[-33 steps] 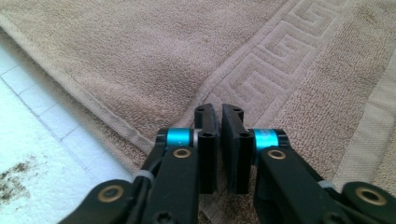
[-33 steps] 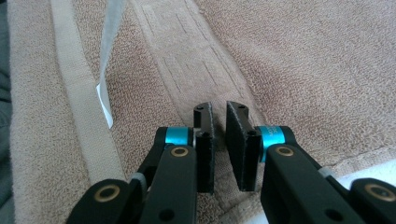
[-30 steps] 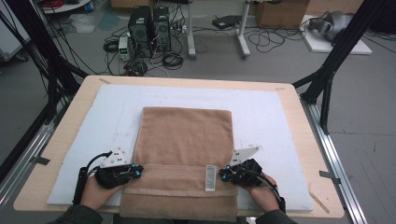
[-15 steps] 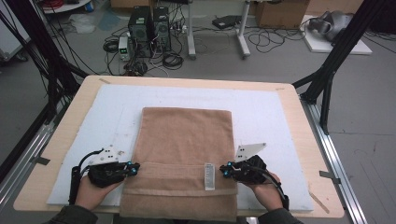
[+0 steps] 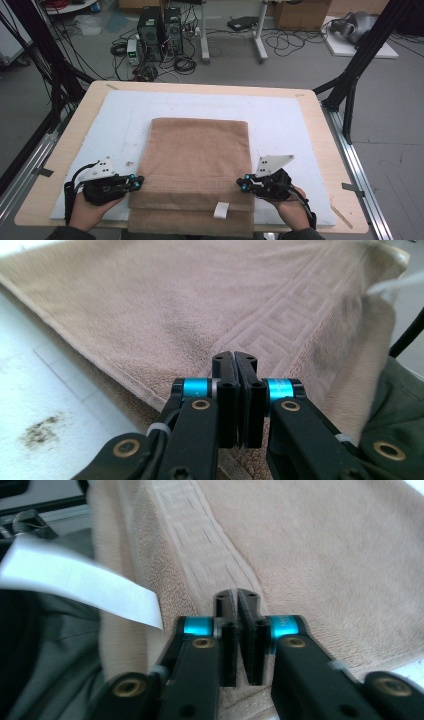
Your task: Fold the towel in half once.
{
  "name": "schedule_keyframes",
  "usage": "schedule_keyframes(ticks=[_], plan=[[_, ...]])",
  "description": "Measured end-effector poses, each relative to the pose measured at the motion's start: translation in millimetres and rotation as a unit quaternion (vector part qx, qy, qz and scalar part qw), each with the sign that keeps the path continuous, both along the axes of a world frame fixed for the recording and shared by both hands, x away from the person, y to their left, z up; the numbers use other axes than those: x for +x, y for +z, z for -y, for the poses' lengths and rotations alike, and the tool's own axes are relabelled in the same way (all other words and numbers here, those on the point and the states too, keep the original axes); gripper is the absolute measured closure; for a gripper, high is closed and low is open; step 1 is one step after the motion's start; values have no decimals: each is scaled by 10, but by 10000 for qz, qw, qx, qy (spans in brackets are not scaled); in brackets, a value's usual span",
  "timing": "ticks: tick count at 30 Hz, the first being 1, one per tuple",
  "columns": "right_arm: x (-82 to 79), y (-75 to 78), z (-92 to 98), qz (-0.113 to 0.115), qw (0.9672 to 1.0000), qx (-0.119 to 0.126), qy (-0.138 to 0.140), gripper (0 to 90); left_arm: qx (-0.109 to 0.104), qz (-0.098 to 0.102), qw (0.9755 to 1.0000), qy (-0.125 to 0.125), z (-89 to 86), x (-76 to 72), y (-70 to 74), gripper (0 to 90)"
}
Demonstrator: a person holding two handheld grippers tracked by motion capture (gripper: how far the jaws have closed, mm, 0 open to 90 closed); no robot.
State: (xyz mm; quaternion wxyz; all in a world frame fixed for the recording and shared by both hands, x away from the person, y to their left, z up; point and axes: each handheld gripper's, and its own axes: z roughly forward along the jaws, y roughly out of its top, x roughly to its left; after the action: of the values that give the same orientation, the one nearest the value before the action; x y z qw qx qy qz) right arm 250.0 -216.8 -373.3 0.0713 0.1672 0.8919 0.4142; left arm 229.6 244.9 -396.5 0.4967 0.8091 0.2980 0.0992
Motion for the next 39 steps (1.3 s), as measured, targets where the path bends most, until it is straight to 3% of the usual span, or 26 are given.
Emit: schedule_keyframes(ticks=[3, 5, 7, 8, 10, 11, 15, 18, 20, 24, 26, 30, 33, 39], plan=[[-120, 146, 43, 87, 9998, 115, 125, 893, -24, 98, 9999, -113, -38, -58, 113, 877], [-133, 156, 64, 160, 9999, -18, 55, 858, -24, -67, 9995, -300, -29, -37, 109, 864], [-54, 63, 77, -80, 10000, -41, -23, 779, 94, -180, 9995, -230, 7, 12, 39, 708], [-14, -5, 64, -187, 9998, -80, -56, 767, 159, -212, 9994, -226, 23, 37, -7, 676], [51, -141, 23, -301, 9993, -198, -13, 727, 274, -283, 9990, -232, 66, 79, -126, 652], [90, -250, -15, -464, 9987, -207, 21, 711, 295, -297, 9988, -264, 78, 86, -165, 641], [117, -475, -82, -661, 9973, -300, 106, 675, 523, -414, 9974, -288, 134, 111, -357, 636], [110, -572, -107, -673, 9970, -357, 134, 663, 713, -445, 9960, -315, 180, 115, -486, 641], [93, -630, -128, -604, 9971, -432, 137, 695, 643, -449, 9965, -279, 171, 117, -497, 661], [83, -634, -138, -503, 9976, -450, 133, 842, 629, -412, 9967, -290, 191, 106, -507, 798], [86, -622, -153, -497, 9974, -506, 131, 863, 670, -364, 9968, -259, 221, 91, -502, 844], [84, -583, -124, -513, 9978, -403, 135, 871, 648, -344, 9969, -271, 212, 72, -460, 860], [61, -520, -73, -513, 9984, -205, 135, 872, 504, -306, 9979, -274, 201, 39, -401, 861], [-13, -354, -20, -347, 9992, -59, 177, 871, 254, -165, 9990, -333, 164, -51, -222, 863]])
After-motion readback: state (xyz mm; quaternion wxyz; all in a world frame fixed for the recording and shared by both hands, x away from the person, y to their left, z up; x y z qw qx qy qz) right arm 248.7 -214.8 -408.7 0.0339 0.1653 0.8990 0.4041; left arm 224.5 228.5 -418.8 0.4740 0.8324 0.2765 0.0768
